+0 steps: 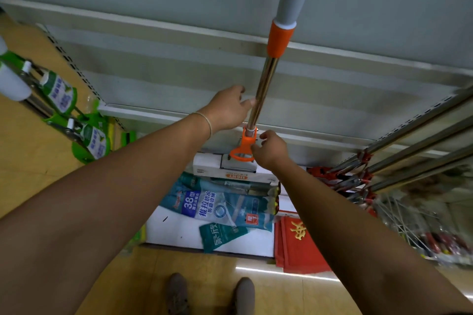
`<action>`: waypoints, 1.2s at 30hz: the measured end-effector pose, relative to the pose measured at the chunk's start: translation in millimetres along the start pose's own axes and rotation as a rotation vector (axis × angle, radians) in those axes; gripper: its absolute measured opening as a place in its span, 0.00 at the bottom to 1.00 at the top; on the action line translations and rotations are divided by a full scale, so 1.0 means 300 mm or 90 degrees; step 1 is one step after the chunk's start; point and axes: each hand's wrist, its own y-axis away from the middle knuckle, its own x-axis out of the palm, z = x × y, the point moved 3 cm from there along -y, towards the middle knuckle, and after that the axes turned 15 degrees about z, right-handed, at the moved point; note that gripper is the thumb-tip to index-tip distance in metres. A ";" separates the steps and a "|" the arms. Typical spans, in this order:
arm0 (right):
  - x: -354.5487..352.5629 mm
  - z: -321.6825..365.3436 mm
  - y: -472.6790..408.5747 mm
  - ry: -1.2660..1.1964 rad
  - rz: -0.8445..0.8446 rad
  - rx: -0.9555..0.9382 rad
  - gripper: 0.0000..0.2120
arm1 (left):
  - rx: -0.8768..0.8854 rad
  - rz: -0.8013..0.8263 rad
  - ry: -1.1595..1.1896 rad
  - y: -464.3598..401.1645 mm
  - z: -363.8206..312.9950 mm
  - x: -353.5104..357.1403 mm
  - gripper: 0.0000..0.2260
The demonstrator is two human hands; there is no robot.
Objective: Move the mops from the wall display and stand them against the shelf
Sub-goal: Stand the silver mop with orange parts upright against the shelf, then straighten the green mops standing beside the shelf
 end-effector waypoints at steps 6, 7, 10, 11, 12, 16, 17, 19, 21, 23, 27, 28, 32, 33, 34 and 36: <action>-0.054 0.155 0.135 0.046 -0.080 -0.037 0.20 | 0.001 -0.003 -0.061 0.144 0.006 -0.094 0.20; -0.063 0.182 0.155 0.059 -0.092 -0.041 0.19 | 0.006 -0.012 -0.073 0.165 0.004 -0.119 0.19; -0.080 0.258 0.215 0.068 -0.125 -0.050 0.17 | 0.027 -0.033 -0.094 0.228 0.002 -0.194 0.17; -0.082 0.282 0.233 0.067 -0.134 -0.057 0.18 | 0.036 -0.037 -0.099 0.249 0.004 -0.216 0.17; -0.082 0.305 0.251 0.066 -0.143 -0.063 0.19 | 0.044 -0.041 -0.102 0.270 0.007 -0.236 0.17; -0.072 0.403 0.314 0.070 -0.164 -0.093 0.21 | 0.067 -0.067 -0.102 0.351 0.018 -0.303 0.17; -0.067 0.430 0.327 0.072 -0.165 -0.105 0.21 | 0.068 -0.074 -0.098 0.374 0.023 -0.319 0.17; -0.057 0.485 0.346 0.082 -0.163 -0.133 0.21 | 0.070 -0.084 -0.085 0.417 0.033 -0.353 0.17; -0.046 0.545 0.356 0.102 -0.158 -0.166 0.21 | 0.077 -0.102 -0.077 0.459 0.041 -0.389 0.17; -0.033 0.604 0.362 0.117 -0.143 -0.198 0.21 | 0.079 -0.132 -0.074 0.500 0.049 -0.422 0.17; 0.009 0.709 0.367 0.133 -0.109 -0.274 0.20 | 0.058 -0.196 -0.057 0.590 0.088 -0.472 0.17; 0.025 0.729 0.366 0.131 -0.105 -0.291 0.20 | 0.051 -0.211 -0.057 0.615 0.105 -0.480 0.17; 0.127 0.789 0.360 0.134 -0.049 -0.321 0.20 | 0.023 -0.278 -0.049 0.734 0.191 -0.502 0.16; 0.156 0.802 0.362 0.137 -0.032 -0.323 0.20 | 0.019 -0.293 -0.040 0.765 0.214 -0.505 0.16; 0.183 0.815 0.365 0.140 -0.019 -0.325 0.20 | 0.015 -0.308 -0.032 0.794 0.237 -0.509 0.15; 0.227 0.844 0.378 0.150 -0.004 -0.333 0.19 | 0.012 -0.334 -0.014 0.845 0.277 -0.525 0.14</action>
